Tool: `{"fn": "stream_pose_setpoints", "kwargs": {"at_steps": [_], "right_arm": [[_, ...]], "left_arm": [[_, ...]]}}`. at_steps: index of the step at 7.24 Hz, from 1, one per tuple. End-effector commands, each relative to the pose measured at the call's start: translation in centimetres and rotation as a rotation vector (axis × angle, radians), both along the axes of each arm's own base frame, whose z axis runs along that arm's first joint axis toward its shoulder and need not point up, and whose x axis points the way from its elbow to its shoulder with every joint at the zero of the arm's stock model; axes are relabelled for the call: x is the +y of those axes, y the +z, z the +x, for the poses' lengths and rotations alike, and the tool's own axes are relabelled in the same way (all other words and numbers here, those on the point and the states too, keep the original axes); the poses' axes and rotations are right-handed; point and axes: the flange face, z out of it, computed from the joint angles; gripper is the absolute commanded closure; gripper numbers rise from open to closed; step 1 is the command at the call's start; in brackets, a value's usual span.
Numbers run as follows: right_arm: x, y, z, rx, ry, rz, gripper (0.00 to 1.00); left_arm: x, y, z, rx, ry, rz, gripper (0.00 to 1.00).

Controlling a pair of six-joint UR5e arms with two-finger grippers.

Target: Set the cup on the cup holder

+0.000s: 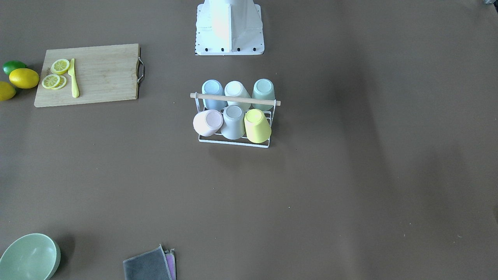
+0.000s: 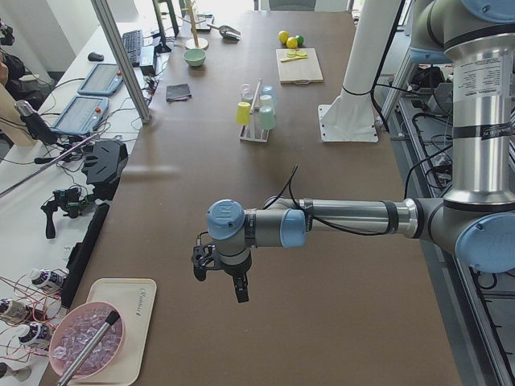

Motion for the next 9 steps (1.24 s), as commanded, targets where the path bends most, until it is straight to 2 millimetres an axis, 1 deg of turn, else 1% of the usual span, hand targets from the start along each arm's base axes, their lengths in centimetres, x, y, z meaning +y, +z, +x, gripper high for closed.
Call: {"fn": "stream_pose_setpoints", "kwargs": {"at_steps": [1,9], "right_arm": [[0.03,0.02,0.07,0.0,0.002,-0.001,0.0],[0.02,0.02,0.0,0.0,0.001,-0.001,0.0]], "left_arm": [[0.0,0.0,0.0,0.0,0.001,0.001,0.02],[-0.17,-0.19,0.0,0.0,0.0,0.014,0.02]]}}
